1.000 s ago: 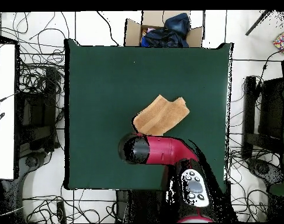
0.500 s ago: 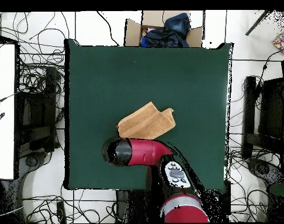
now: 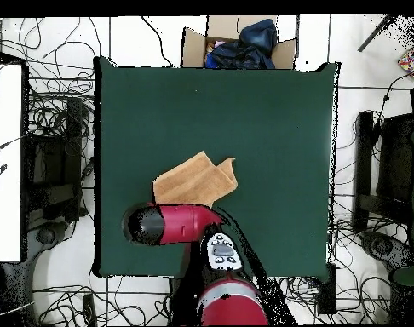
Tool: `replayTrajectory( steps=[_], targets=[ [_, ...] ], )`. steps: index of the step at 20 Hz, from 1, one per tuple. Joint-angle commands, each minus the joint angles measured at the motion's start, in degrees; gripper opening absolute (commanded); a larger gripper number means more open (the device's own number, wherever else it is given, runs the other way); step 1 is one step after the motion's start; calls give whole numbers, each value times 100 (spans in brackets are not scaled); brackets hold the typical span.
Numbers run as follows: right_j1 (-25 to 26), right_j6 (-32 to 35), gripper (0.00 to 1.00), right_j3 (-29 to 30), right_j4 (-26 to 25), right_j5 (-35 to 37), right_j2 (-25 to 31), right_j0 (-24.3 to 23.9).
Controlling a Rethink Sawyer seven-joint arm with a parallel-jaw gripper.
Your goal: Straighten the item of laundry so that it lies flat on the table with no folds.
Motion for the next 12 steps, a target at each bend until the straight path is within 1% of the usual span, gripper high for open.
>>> replayTrajectory(
  steps=[1,4,5,12],
  targets=[
    [188,1560,0,-5,662,-452,501,222],
    [264,1688,0,-206,786,-532,210,520],
    [322,1716,0,-239,853,-563,175,554],
    [514,1473,0,-355,1244,-601,651,451]
  ],
)
